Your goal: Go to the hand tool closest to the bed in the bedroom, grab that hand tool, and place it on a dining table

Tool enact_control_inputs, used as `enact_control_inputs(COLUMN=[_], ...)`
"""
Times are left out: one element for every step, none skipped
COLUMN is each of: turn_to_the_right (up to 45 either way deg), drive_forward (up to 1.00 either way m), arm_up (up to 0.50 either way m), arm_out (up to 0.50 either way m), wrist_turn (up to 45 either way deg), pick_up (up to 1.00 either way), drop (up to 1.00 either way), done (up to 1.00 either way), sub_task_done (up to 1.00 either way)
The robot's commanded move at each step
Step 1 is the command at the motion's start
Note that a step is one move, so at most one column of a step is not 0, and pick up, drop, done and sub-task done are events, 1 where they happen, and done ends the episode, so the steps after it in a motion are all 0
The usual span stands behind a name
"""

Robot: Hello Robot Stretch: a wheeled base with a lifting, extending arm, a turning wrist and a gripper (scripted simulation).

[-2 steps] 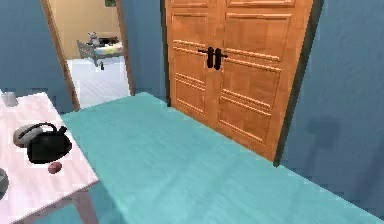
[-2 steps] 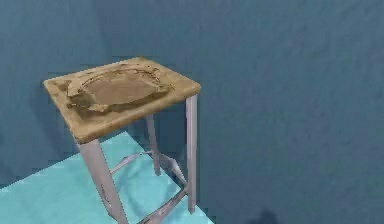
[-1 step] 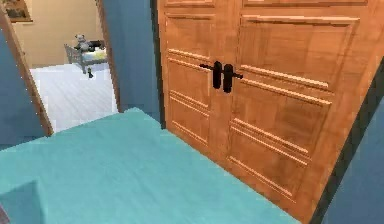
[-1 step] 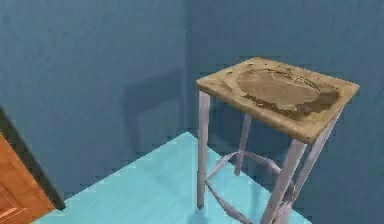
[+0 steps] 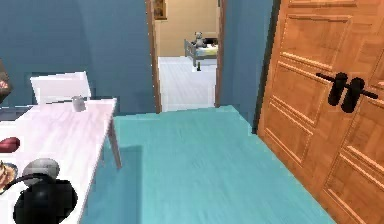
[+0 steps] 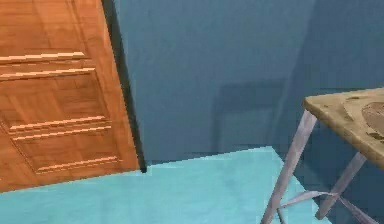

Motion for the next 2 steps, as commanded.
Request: enact_control_inputs(turn_to_the_right=[0.0,0.0], drive_forward=[1.0,1.0], arm_up=[0.0,0.0], arm_out=[0.0,0.0], wrist_turn=[0.0,0.0], pick_up=[0.0,0.0], drop=[0.0,0.0], done=[0.0,0.0], sub_task_done=[0.0,0.0])
